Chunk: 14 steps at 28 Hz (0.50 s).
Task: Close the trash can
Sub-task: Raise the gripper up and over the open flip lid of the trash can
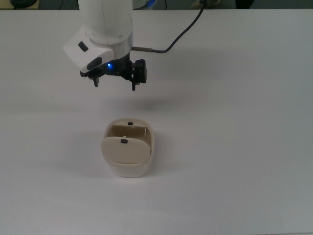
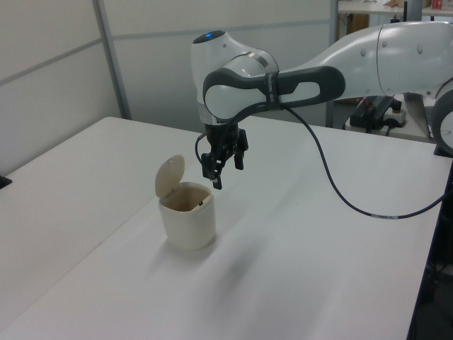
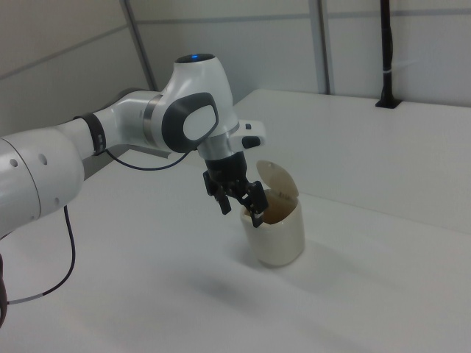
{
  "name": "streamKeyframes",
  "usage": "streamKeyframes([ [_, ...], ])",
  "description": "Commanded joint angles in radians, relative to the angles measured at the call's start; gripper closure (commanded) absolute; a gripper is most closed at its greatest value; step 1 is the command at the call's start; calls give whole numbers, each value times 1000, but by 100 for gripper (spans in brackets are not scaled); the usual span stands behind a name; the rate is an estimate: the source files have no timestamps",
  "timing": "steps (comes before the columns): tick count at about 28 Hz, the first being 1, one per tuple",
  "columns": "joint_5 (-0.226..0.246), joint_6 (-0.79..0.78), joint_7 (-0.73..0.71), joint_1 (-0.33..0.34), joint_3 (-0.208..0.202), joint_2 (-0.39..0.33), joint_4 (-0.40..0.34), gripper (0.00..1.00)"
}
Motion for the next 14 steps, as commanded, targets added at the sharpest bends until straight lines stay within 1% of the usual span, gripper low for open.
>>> streamKeyframes([
  [1, 27, -20, -7, -5, -6, -12, -4, 99],
  [7, 31, -23, -6, -5, -7, -14, -2, 100],
  [14, 34, -22, -4, -4, 1, -14, -2, 100],
])
